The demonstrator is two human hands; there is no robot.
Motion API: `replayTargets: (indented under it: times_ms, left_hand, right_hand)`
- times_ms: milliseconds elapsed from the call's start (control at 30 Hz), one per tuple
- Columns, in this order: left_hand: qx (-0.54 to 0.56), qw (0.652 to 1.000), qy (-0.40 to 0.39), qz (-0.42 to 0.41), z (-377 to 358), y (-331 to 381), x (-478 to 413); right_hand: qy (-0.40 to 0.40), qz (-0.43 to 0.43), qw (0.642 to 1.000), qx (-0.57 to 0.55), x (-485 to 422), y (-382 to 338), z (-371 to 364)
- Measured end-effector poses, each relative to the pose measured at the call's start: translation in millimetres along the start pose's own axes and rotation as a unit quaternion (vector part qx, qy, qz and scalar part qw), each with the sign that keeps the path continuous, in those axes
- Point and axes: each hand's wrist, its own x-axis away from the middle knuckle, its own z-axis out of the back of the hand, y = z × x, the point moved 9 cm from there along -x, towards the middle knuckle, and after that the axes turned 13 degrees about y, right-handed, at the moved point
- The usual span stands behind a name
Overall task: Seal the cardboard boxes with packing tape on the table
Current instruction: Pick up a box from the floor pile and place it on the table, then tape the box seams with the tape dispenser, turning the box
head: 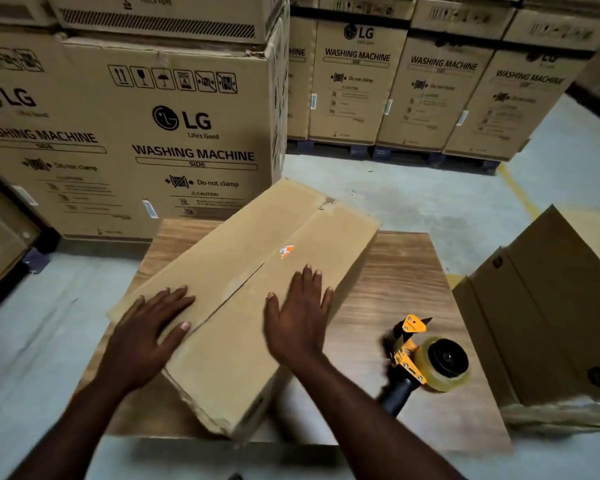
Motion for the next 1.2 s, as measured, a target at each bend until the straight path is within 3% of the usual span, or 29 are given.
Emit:
replayTargets:
  times_ms: [233,367,467,600,800,1100,1200]
  left_hand:
    - [0.026,0.999,-0.027,0.004,13.1,-45.3,-61.5]
    - [-0.043,0.994,-0.05,0.088,-5.9,-32.8,-41.0]
    - [-0.054,0.984,-0.005,0.167,-7.9,-11.1,-17.6]
    - [-0.016,0.981,0.061,0.185,-9.0,5.2,-1.9]
    - [-0.012,0.986,0.052,0.158,-11.6,-19.3,-21.5]
    - [0.045,0.997,-0.052,0.035,-21.7,-51.6,-135.2]
    - [0.062,0.995,-0.078,0.002,-33.6,-49.5,-170.3]
  right_hand:
    - [-0.066,-0.018,0.996,0.055,-3.7,-49.4,-34.9]
    - [-0.083,-0.006,0.993,0.078,-68.6,2.2,-28.6]
    - [-0.098,-0.02,0.987,0.123,-130.6,55.5,-19.1]
    - [-0.1,-0.026,0.981,0.163,-191.2,100.9,-12.1]
    - [-0.045,-0.038,0.987,0.152,-205.3,114.3,0.5]
    - [0.085,-0.212,0.967,0.11,-124.7,152.0,41.6]
    - [0.09,-0.247,0.958,0.113,-105.5,155.6,49.4]
